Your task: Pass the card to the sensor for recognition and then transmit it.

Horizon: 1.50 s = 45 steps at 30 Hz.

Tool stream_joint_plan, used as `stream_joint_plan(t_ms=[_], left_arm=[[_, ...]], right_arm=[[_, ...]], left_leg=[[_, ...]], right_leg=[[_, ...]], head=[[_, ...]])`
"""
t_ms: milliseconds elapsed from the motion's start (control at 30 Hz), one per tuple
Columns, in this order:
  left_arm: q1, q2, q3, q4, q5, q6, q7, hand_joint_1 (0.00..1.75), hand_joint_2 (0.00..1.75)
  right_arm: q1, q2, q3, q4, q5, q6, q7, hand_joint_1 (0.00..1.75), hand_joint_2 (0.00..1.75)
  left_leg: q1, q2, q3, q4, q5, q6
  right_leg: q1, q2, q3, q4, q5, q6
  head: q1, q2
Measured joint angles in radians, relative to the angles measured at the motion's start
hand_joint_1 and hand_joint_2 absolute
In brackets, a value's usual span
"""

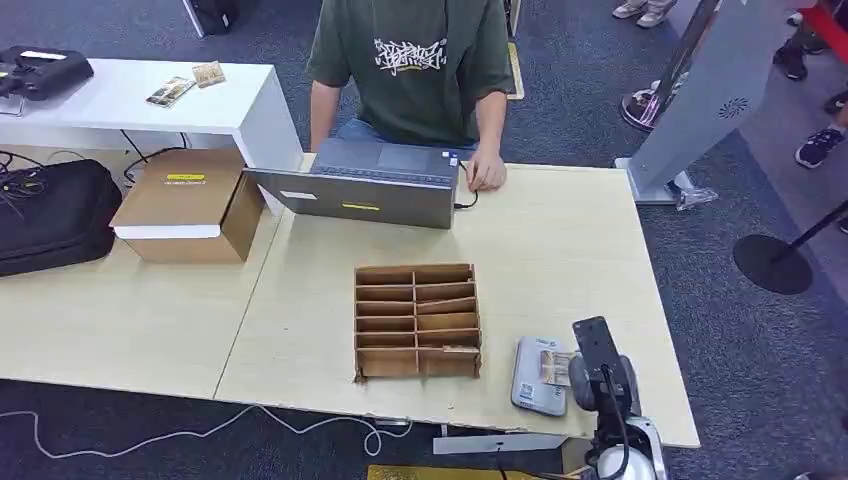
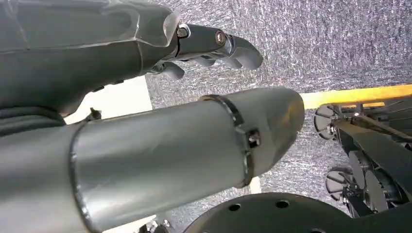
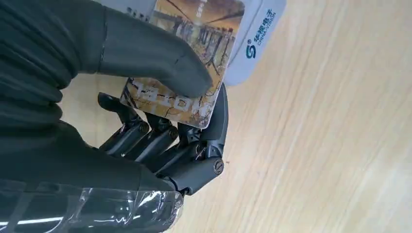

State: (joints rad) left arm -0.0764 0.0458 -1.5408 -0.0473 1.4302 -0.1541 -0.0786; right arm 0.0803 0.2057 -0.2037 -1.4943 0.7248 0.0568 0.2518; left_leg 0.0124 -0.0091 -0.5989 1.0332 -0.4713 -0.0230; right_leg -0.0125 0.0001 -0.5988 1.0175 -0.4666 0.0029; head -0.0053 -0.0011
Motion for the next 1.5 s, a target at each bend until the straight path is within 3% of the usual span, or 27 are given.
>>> stream_joint_plan(t_ms=[400, 833, 1067, 1400, 1500], left_arm=[[-0.004, 0.008, 0.0, 0.0, -0.006, 0.0, 0.006, 0.0, 0.0], [-0.004, 0.008, 0.0, 0.0, 0.015, 0.0, 0.006, 0.0, 0.0], [-0.002, 0.002, 0.0, 0.0, 0.043, 0.0, -0.005, 0.0, 0.0], [-0.002, -0.01, 0.0, 0.0, 0.051, 0.0, -0.011, 0.0, 0.0], [-0.002, -0.011, 0.0, 0.0, 0.054, 0.001, -0.012, 0.0, 0.0]], right_arm=[[-0.061, -0.04, -0.023, 0.115, 0.005, 0.036, 0.007, 1.75, 1.75], [-0.108, -0.055, -0.048, 0.182, 0.022, 0.001, -0.006, 1.75, 1.75], [-0.102, -0.049, -0.049, 0.131, 0.055, -0.181, -0.105, 1.75, 1.75], [-0.074, -0.024, -0.049, 0.012, 0.097, -0.287, -0.17, 1.75, 1.75], [-0.065, -0.019, -0.049, -0.012, 0.222, -0.371, -0.161, 1.75, 1.75]], left_leg=[[0.0, 0.0, 0.002, 0.0, 0.0, 0.0], [0.0, 0.002, 0.006, 0.0, 0.0, 0.0], [-0.001, 0.002, 0.005, 0.0, 0.0, 0.0], [0.0, 0.002, 0.002, 0.0, 0.0, 0.0], [-0.001, 0.002, 0.002, 0.0, 0.0, 0.0]], right_leg=[[0.0, 0.001, 0.002, 0.0, 0.0, 0.0], [0.0, 0.001, 0.006, -0.001, 0.0, 0.0], [0.0, 0.001, 0.005, -0.001, 0.0, 0.0], [0.0, 0.001, 0.002, 0.0, -0.001, -0.001], [0.0, 0.001, 0.002, 0.0, -0.001, -0.001]], head=[[0.0, 0.0], [0.0, 0.0], [0.0, 0.0], [0.0, 0.0], [0.0, 0.0]])
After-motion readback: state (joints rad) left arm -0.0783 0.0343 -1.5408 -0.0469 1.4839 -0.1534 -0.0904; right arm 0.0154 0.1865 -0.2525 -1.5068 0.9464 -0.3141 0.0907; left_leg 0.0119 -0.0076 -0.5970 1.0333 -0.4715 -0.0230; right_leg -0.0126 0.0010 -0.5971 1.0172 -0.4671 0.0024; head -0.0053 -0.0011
